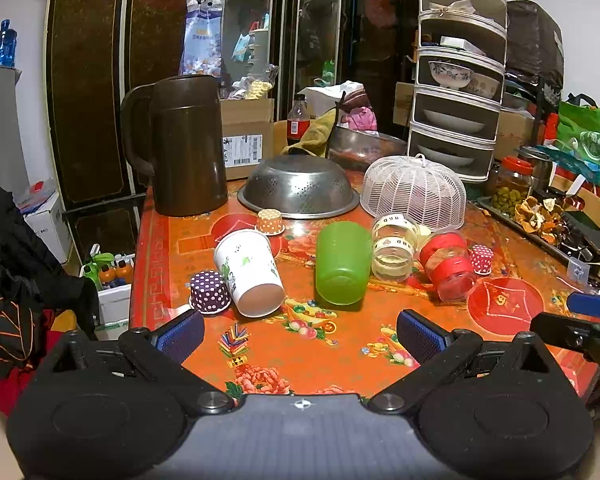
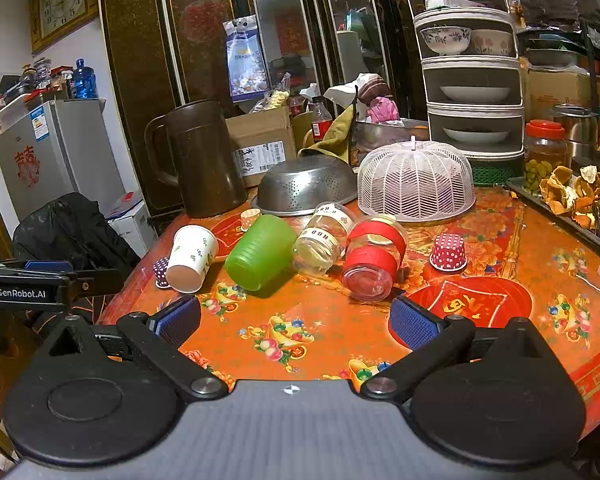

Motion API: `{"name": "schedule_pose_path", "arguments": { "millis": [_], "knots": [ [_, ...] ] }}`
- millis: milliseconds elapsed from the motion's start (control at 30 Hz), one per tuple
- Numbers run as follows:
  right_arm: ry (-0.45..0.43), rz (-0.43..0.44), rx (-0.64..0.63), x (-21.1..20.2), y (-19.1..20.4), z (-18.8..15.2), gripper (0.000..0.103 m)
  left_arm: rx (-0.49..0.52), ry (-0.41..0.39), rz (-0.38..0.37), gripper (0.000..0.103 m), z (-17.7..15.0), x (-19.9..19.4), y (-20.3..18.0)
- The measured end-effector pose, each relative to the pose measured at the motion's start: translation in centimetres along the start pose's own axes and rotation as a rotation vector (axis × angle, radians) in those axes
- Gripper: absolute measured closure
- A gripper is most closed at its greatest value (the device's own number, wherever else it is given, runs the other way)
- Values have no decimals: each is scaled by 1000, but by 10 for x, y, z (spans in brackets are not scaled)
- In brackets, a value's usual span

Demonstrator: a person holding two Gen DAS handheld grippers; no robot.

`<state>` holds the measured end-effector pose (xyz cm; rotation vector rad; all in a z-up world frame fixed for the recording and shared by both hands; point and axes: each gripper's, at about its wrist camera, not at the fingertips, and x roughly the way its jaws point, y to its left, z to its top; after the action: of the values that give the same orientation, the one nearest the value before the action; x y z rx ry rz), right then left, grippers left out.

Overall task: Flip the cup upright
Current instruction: 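Move the left gripper to the green cup lying on its side and grasp it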

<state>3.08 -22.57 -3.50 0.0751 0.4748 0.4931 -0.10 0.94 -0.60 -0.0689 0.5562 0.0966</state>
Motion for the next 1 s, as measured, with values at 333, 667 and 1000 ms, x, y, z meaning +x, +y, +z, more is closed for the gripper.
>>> {"name": "schedule_pose_path", "arguments": {
  "millis": [333, 667, 1000],
  "knots": [
    [26, 12, 63, 5, -29, -13, 1, 124, 85, -25, 5, 51, 53, -27],
    [36, 11, 112, -5, -61, -25, 1, 173, 312, -31, 17, 74, 175, -68],
    [48, -2, 156, -8, -88, -33, 1, 176, 403, 6, 28, 67, 216, -72]
  ]
}}
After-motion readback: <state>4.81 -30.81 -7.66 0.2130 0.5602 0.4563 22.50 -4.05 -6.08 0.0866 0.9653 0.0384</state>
